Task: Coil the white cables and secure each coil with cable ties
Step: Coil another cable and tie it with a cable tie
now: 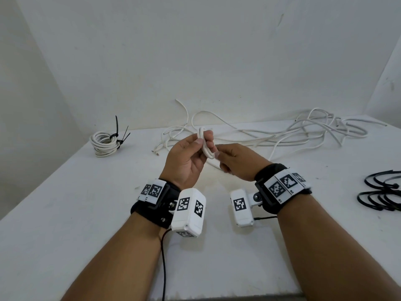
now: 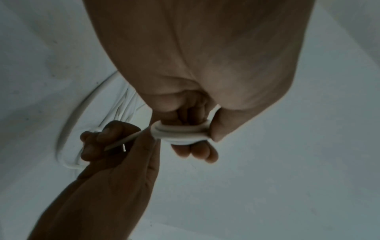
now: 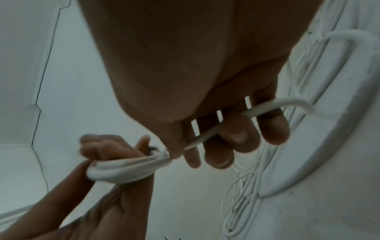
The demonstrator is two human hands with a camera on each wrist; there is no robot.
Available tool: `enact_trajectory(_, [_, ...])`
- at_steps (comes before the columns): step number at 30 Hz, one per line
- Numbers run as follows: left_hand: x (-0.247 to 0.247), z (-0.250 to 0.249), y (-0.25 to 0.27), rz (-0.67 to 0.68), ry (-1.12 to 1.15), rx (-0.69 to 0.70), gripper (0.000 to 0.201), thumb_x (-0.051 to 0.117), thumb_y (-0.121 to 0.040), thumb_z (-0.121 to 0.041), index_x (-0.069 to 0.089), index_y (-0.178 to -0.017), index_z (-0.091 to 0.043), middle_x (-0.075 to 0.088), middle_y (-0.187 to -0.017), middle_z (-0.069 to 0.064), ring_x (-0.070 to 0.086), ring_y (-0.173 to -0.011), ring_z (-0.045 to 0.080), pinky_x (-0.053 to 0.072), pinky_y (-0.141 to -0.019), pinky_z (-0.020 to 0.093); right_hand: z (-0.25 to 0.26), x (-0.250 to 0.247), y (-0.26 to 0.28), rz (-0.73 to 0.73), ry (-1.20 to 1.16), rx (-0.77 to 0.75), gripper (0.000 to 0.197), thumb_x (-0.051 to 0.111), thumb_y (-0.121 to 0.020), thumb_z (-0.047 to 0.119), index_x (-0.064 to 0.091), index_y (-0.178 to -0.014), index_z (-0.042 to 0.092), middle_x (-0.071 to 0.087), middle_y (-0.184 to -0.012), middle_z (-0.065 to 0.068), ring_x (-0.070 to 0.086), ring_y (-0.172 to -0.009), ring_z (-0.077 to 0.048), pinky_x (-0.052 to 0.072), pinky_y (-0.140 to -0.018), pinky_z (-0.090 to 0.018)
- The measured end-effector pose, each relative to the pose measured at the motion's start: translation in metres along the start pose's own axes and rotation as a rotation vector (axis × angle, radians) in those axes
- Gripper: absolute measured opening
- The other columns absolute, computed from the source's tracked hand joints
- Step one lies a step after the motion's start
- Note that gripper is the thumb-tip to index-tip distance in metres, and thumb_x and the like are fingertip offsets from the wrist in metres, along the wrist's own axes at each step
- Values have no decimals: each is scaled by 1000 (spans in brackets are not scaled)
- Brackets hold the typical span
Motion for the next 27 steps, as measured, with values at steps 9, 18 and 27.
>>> enact_trajectory(9, [-11, 2, -1, -186, -753, 198, 21, 47, -98, -3, 63, -94, -16, 72, -92, -2, 66, -84, 10, 53, -82, 24, 10, 10, 2, 145, 182, 22, 19, 53, -97, 27, 68, -107, 29, 69, -84, 3, 64, -75, -11, 50, -74, -28])
enact_trajectory(18, [-23, 3, -3, -15, -1532, -63, 17, 50, -93, -15, 52, -76, -17, 59, -71, -12, 56, -68, 9, 36, -58, 20, 11, 3, 5, -29, 145, -1, 9, 72, -82, 29, 72, -77, 22, 64, -70, 8, 57, -60, -10, 45, -56, -23])
enact_trajectory(27, [-20, 12, 4, 67, -754, -304, 20, 44, -92, 2, 61, -84, -5, 62, -69, 5, 53, -63, 17, 43, -66, 26, 7, -13, 8, -169, -100, -98, 7, 81, -78, 25, 75, -74, 23, 71, -71, 8, 58, -65, -16, 46, -63, -29])
Point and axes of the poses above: each hand's wrist, its own y-axis away from the middle knuckle, its own x-axis out of the palm, z = x × y, the point moved 2 cm from there along -y, towards the middle knuckle
